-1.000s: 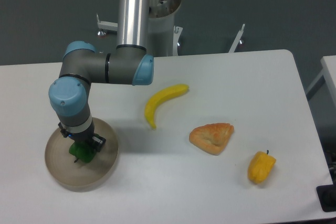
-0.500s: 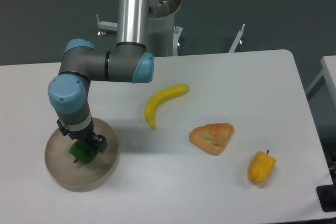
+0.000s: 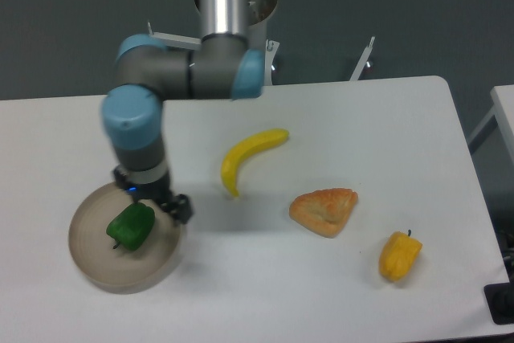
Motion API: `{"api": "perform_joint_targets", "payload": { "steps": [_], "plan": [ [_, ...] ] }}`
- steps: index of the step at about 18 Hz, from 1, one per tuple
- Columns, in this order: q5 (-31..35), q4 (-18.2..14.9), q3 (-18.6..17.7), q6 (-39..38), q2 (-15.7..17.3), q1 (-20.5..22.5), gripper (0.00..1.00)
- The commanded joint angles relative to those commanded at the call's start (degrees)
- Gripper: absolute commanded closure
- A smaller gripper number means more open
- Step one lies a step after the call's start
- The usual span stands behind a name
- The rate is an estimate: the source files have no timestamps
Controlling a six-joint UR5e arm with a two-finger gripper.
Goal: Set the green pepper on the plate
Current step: 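Open the gripper and raise it away from the pepper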
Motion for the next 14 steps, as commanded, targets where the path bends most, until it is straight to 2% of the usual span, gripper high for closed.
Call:
{"api": "perform_joint_targets", "payload": {
  "steps": [7,10,14],
  "plan": [
    [2.46,0.43,1.49,16.27,-0.08,9.32,0.04],
    [2.63,0.87,3.07,22.07,-0.96,11.44,0.04],
    [2.72,1.31,5.71,24.37,-2.98,12.58,0.04]
  ]
}}
